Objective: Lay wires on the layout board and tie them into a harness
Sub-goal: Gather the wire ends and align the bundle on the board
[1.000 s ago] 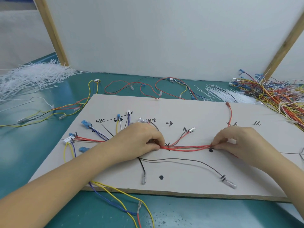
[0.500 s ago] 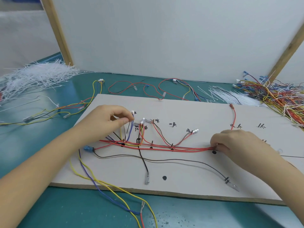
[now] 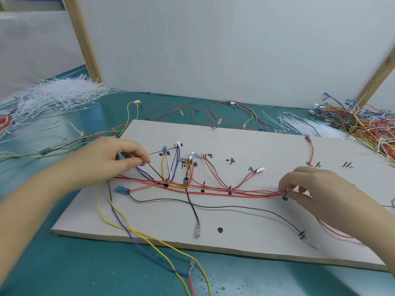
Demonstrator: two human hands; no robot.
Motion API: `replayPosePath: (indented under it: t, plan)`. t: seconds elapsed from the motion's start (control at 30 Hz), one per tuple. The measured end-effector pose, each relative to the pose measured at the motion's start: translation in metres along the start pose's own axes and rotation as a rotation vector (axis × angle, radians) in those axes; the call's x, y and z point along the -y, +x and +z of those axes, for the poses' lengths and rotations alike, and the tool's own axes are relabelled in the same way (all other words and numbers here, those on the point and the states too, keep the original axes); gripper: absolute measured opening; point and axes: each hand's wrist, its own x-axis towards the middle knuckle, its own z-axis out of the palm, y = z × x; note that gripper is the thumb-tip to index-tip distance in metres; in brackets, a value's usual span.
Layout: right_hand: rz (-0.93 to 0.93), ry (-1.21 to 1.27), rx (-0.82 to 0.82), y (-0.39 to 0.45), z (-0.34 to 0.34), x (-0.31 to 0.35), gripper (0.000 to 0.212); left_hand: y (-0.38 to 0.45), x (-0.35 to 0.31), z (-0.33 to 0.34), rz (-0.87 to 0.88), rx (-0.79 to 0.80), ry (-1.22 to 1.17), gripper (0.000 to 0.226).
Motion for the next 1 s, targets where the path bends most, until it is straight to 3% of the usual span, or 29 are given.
replayPosePath:
  t: [0.1, 0.2, 0.33, 0.53, 0.8, 1.0]
  plan:
    - [0.001, -0.018, 0.024, 0.005, 0.001, 0.001, 0.016, -0.001, -0.001, 0.005, -0.008, -0.012, 0.031, 0.028]
    - [0.015, 0.011, 0.012, 0.007, 0.002, -0.001, 0.017, 0.006, -0.012, 0.021, 0.11, 0.008, 0.112, 0.021]
    - [0.003, 0.054, 0.0, 0.004, 0.004, -0.006, 0.019, 0.029, -0.033, 0.048, 0.293, 0.131, 0.249, 0.024]
    - [0.023, 0.162, -0.108, 0.001, 0.008, -0.018, 0.021, 0.049, -0.042, 0.058, 0.36, 0.327, 0.415, 0.02]
    - [-0.042, 0.16, -0.085, 0.007, 0.014, -0.02, 0.017, 0.04, -0.029, 0.052, 0.405, 0.227, 0.242, 0.005]
    - [-0.009, 0.154, -0.063, 0.008, 0.014, -0.022, 0.018, 0.031, -0.026, 0.054, 0.486, 0.089, 0.279, 0.008]
